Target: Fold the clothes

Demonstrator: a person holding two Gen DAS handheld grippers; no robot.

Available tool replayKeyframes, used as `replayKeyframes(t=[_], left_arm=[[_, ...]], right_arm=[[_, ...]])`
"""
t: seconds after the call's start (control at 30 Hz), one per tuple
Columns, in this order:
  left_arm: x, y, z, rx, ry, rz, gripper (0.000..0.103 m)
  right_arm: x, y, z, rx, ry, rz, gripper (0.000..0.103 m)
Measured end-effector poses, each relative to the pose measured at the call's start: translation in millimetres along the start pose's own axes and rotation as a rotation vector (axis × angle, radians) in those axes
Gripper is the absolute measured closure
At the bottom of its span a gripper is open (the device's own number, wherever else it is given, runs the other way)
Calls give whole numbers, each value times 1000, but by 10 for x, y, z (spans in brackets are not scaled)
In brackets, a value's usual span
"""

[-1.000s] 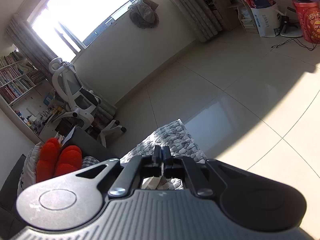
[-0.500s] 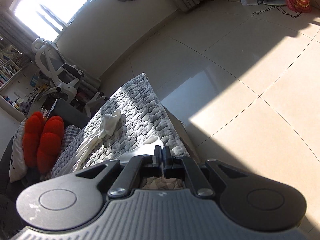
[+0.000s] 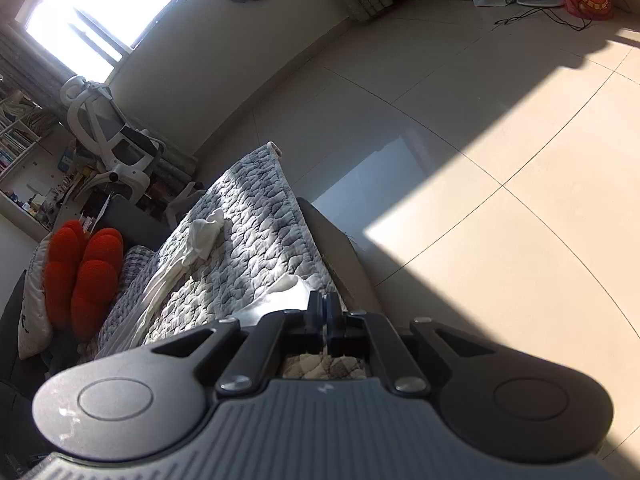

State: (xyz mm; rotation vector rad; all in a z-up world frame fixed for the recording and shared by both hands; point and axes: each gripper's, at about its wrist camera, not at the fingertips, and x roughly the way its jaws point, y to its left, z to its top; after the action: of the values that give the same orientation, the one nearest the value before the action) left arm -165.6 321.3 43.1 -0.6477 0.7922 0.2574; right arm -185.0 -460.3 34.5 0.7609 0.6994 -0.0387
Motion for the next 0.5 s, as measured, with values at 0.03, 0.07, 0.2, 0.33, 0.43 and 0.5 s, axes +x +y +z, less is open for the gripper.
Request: replayKeyframes(t=[0.03, 0.07, 0.2, 0.33, 0.43, 0.5], left_arm=[[-17, 9, -28, 6, -5, 3, 98], [-25, 16, -54, 12, -8, 8, 98], [36, 51, -125, 29, 7, 36, 98], [120, 17, -164, 79, 39, 41, 96], [111, 50, -141, 71, 42, 39, 89], [57, 57, -126, 70, 28, 41, 80]], right_arm=[[-35, 9, -12, -11, -9, 0, 100], [-69, 17, -24, -22, -18, -1, 100], [-132, 41, -91, -75, -36, -26, 100], [-31, 2, -183, -118, -5, -41, 99], [33, -25, -249, -149, 22, -59, 88], [43, -55, -265, -156, 33, -54, 88]])
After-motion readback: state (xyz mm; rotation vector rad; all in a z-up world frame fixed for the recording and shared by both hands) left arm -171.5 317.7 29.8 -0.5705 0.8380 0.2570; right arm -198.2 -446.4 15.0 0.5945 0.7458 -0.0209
